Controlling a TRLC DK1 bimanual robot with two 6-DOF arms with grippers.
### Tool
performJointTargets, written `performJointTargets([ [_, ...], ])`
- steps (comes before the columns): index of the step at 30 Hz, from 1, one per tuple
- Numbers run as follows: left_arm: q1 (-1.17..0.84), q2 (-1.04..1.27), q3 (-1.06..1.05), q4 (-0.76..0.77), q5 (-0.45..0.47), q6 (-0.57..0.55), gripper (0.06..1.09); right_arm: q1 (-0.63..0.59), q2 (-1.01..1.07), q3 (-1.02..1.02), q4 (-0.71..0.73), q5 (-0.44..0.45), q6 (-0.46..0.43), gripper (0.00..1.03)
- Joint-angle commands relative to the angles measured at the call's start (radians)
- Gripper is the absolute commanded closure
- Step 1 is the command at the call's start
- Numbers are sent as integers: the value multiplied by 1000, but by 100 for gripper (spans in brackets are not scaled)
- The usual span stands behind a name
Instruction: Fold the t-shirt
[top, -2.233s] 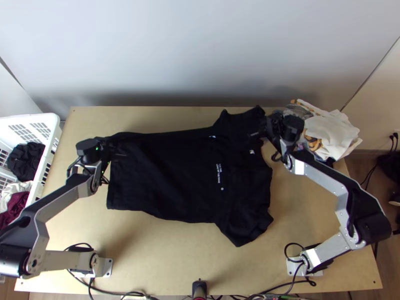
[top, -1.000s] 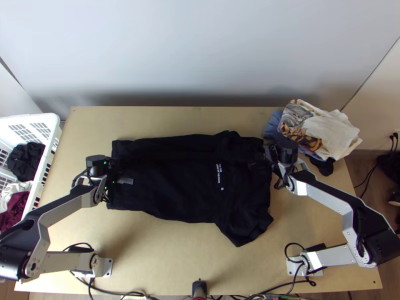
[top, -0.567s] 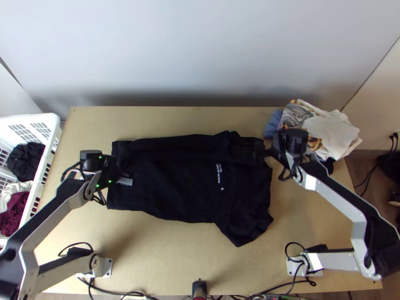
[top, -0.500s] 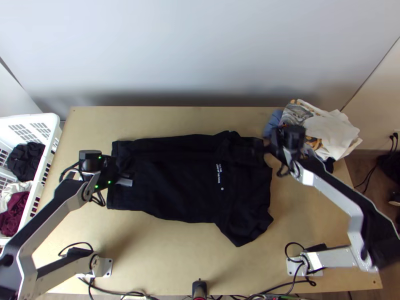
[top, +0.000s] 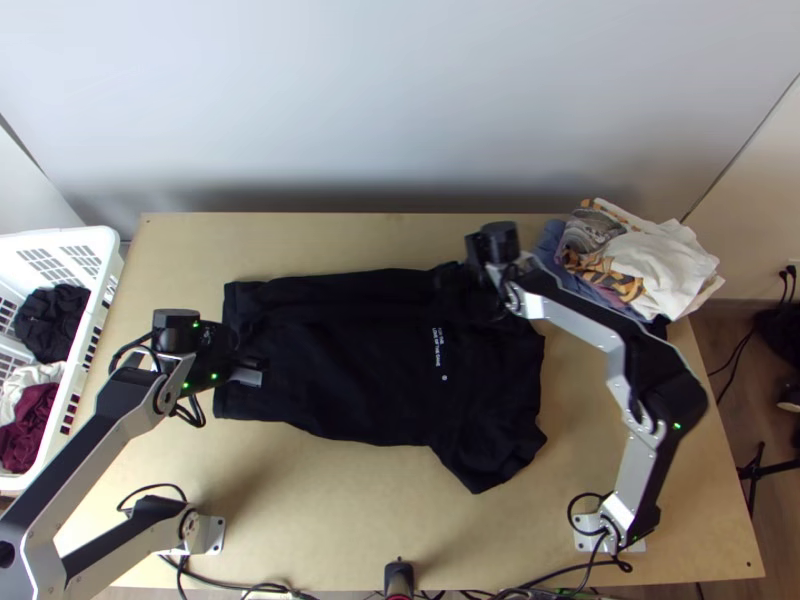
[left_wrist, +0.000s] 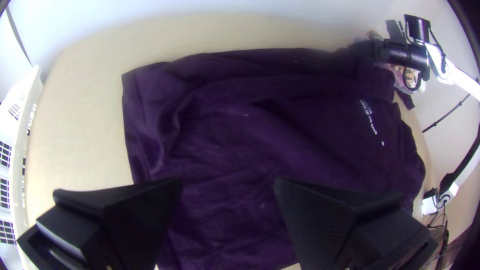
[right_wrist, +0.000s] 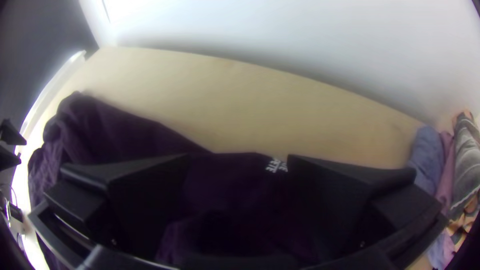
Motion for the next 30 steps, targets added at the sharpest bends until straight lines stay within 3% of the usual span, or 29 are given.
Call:
performJointTargets([
  [1,3,9,-6,-14,0,12,19,51,66,43,-57,-11,6,13],
  [10,18,27,27,-23,0,26,19,50,-181,-196,-136,-14,35,13],
  [17,50,4,73,-135,0,34,19,42,-333,-328,-176,-14,72,13],
  [24,67,-61,55,-379,0,67,13,-5,-448,-340,-220,-13,80,12],
  [30,99,-107,-45,-409,1,73,13,-65,-556,-314,-294,-14,72,10],
])
